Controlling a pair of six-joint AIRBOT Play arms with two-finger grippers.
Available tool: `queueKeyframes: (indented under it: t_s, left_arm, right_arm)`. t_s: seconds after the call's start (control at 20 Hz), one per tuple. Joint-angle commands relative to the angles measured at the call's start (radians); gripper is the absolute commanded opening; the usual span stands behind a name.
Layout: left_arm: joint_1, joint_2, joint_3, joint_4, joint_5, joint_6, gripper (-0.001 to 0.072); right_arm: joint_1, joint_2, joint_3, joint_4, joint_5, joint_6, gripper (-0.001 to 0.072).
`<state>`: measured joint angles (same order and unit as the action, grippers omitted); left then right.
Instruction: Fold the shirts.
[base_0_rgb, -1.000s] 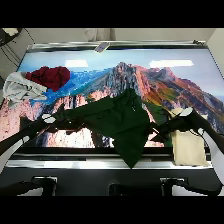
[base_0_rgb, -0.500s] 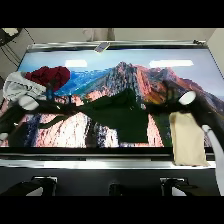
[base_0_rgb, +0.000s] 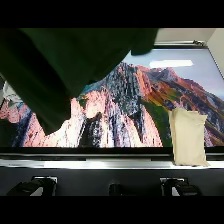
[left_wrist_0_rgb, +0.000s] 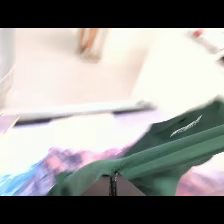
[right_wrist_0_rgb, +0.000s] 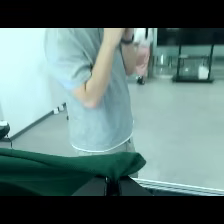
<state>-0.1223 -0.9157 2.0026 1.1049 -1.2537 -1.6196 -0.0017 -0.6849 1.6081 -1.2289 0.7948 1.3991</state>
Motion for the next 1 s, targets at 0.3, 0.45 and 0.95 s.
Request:
queueKeyframes:
  t_s: [0.3,0.45,0.95]
  left_arm:
    - [0.001,0.018,-0.159,-0.039,-0.254,0.038,0.0027]
    - [0.000,-0.050,-0.398,-0.040,-0.253,0.099,0.0027]
    - [-0.002,-0.664,-0.631,-0.136,0.066,0.230,0.0044]
  right_arm:
    - [0.000,-0.019,0.032,-0.102,0.494,0.104,0.0049]
    - [0.000,-0.188,-0.031,-0.062,0.768,0.140,0.0048]
    - [0.001,-0.752,-0.416,0.267,0.220,0.186,0.0048]
